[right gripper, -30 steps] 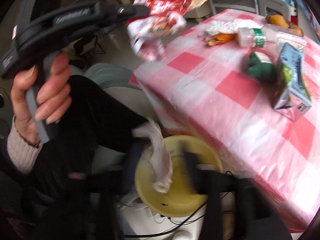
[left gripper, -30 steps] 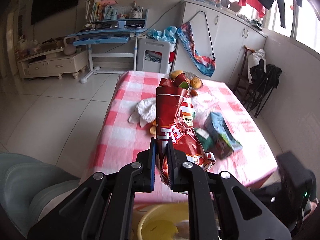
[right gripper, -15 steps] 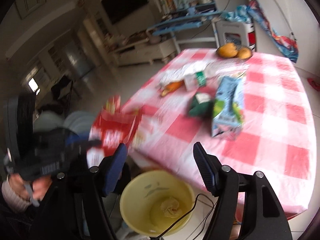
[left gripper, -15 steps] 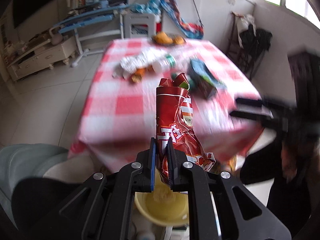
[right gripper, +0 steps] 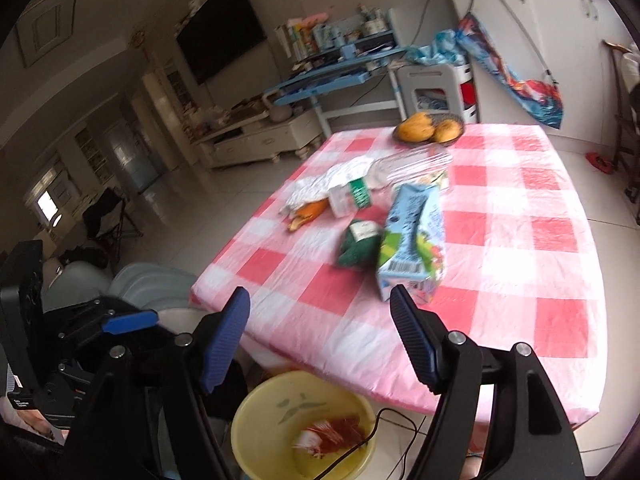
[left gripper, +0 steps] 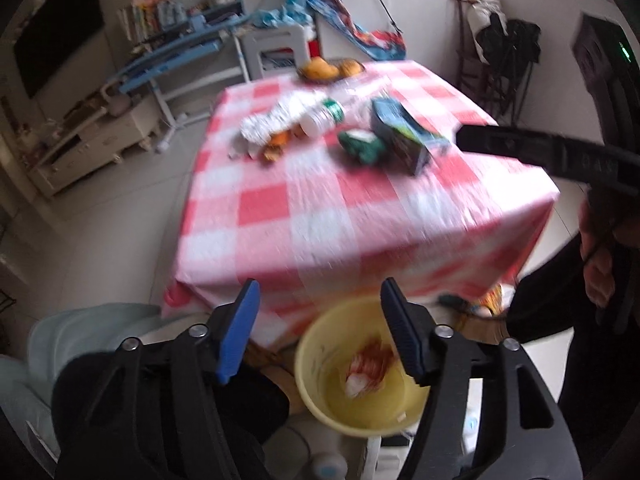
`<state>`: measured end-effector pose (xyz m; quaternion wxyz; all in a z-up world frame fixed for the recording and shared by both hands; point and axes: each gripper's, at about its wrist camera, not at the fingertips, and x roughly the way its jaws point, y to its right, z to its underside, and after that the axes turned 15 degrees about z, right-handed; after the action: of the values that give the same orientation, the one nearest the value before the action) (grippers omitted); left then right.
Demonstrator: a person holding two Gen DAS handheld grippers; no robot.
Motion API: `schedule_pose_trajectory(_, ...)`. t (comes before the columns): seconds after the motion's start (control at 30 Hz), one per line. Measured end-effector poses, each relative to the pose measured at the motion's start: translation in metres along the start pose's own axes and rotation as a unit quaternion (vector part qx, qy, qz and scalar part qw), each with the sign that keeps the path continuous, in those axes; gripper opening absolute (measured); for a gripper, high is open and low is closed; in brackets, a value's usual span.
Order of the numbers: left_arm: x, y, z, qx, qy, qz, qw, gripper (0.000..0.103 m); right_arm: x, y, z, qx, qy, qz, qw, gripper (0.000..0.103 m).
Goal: Collect trash
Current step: 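Open the left tool over the yellow basin to drop the chip bag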
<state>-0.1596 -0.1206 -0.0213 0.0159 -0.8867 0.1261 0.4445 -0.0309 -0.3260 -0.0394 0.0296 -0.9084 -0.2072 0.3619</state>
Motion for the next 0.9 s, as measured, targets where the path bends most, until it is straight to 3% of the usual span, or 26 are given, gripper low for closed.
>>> schedule_pose_trajectory(0.23,0.003,-0.008,-0.050,-0.021,0.088,-0.023,0.9957,0.083,-0.008,0.007,-0.006,0.021,0.053,0.072,0.996,0.075)
schedule_pose_trajectory(0.47,0.022,-0.014,-0.122,-0.018,0.156,-0.016,0.9875,0.087,-0.011,0.010,-0.014,0.024,0.119,0.148,0.981,0.082)
schedule_pose_trajectory(0.57,0.035,-0.013,-0.150,0.002,0.169,-0.016,0.9854,0.087,-0.004,0.010,-0.029,0.006,0.136,0.162,0.977,0.083)
schedule_pose_trajectory(0.7,0.049,-0.016,-0.165,0.015,0.188,-0.019,0.9820,0.090,0.005,0.012,-0.046,-0.019,0.153,0.176,0.972,0.083)
schedule_pose_trajectory(0.77,0.060,-0.027,-0.162,-0.008,0.182,-0.018,0.9830,0.090,0.011,0.013,-0.046,-0.020,0.150,0.183,0.971,0.083)
schedule_pose_trajectory(0.83,0.075,-0.043,-0.163,-0.050,0.147,-0.005,0.9879,0.090,0.017,0.016,-0.042,-0.016,0.137,0.183,0.973,0.083)
schedule_pose_trajectory(0.9,0.077,-0.054,-0.161,-0.076,0.142,0.001,0.9870,0.090,0.021,0.016,-0.039,-0.014,0.128,0.182,0.975,0.083)
